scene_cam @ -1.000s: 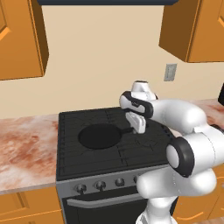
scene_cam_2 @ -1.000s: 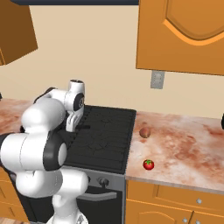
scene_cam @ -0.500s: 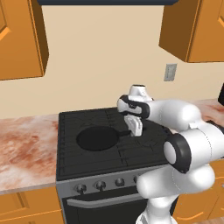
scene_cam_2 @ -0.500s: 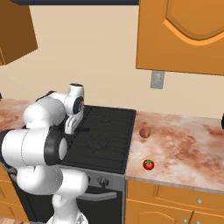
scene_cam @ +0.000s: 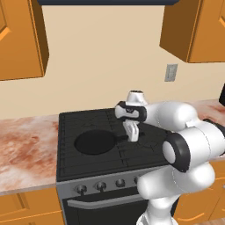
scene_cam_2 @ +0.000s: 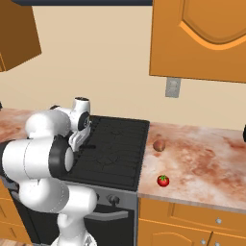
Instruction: Place the pan on the front left burner on the stove. Then place the tomato and the onion in the pan and turn on the front left burner.
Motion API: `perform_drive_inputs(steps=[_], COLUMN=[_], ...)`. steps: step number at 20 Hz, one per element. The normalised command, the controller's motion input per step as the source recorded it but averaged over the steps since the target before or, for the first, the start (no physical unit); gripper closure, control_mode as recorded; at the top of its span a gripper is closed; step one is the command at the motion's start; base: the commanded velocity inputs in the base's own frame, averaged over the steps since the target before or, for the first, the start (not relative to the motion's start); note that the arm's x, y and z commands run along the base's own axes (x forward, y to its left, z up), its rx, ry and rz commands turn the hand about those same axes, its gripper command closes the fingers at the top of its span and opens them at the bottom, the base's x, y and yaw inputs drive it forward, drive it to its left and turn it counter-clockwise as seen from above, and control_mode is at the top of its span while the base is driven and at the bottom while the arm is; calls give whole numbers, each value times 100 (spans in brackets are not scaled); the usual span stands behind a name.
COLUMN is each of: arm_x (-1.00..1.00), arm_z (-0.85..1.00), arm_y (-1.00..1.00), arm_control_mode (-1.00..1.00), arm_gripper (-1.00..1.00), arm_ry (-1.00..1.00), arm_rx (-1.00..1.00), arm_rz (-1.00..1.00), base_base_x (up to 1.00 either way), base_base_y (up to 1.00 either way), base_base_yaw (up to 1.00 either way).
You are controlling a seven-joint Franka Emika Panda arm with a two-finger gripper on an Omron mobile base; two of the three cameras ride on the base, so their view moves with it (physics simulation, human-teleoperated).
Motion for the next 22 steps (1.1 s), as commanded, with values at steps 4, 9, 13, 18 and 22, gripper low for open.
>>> perform_drive_inputs(steps=[4, 9, 13, 18, 22], arm_x=[0, 0, 4, 10, 24], arm_z=[-21, -17, -16, -15, -15], arm_y=[8, 9, 8, 4, 1], arm_control_mode=[-100, -100, -100, -100, -100], arm_gripper=[100, 100, 100, 100, 100], arm_ry=[0, 0, 0, 0, 0], arm_rx=[0, 0, 0, 0, 0], arm_rz=[-5, -5, -4, -4, -3], base_base_x=[0, 0, 0, 0, 0], base_base_y=[0, 0, 0, 0, 0], base_base_yaw=[0, 0, 0, 0, 0])
